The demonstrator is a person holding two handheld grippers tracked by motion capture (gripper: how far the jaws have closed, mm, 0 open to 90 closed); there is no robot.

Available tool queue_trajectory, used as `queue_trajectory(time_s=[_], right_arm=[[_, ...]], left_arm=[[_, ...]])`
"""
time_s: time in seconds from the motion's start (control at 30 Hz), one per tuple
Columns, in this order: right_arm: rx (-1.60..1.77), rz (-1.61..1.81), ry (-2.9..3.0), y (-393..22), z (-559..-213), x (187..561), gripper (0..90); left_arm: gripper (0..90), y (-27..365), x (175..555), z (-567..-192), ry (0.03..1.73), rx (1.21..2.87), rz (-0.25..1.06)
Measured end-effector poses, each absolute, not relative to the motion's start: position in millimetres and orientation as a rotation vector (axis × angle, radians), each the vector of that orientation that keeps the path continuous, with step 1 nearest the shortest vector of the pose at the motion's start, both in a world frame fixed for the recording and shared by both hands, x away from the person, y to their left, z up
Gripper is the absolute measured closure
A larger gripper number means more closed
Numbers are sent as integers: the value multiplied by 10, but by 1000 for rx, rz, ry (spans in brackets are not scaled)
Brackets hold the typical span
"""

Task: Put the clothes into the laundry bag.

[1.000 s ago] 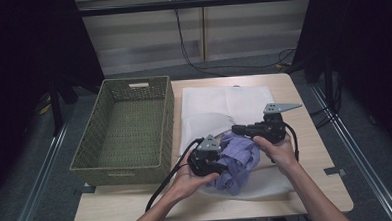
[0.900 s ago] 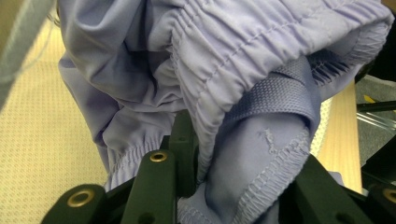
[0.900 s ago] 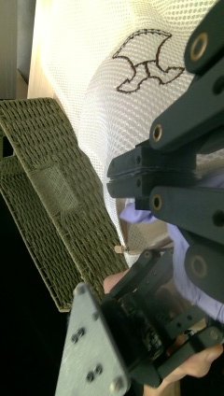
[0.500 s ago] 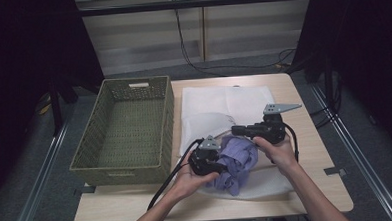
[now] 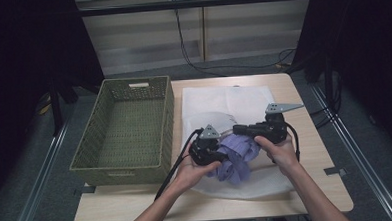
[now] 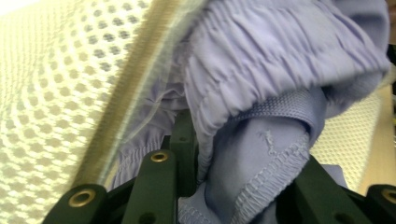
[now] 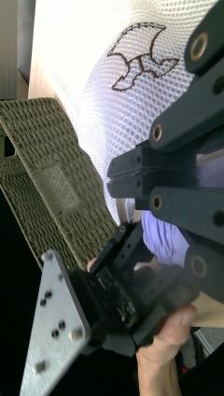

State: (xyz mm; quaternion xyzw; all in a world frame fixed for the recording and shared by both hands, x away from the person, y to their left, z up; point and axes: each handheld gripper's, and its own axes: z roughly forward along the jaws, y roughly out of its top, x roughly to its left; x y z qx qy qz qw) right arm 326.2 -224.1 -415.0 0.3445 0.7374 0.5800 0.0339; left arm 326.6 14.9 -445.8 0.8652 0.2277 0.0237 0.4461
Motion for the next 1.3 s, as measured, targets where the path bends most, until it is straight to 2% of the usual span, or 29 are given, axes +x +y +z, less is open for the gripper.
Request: queue_trajectory(time_s=[0.63,1.3], right_arm=[[1071,1743,2317,-2196,-4239,3244,895],[1108,1640,2409,-2181,-4440,3087,893]], left_arm=[[680,11,3308,-4822,642,2199,111],[648,-33,3249,-4926,648,2211,120]])
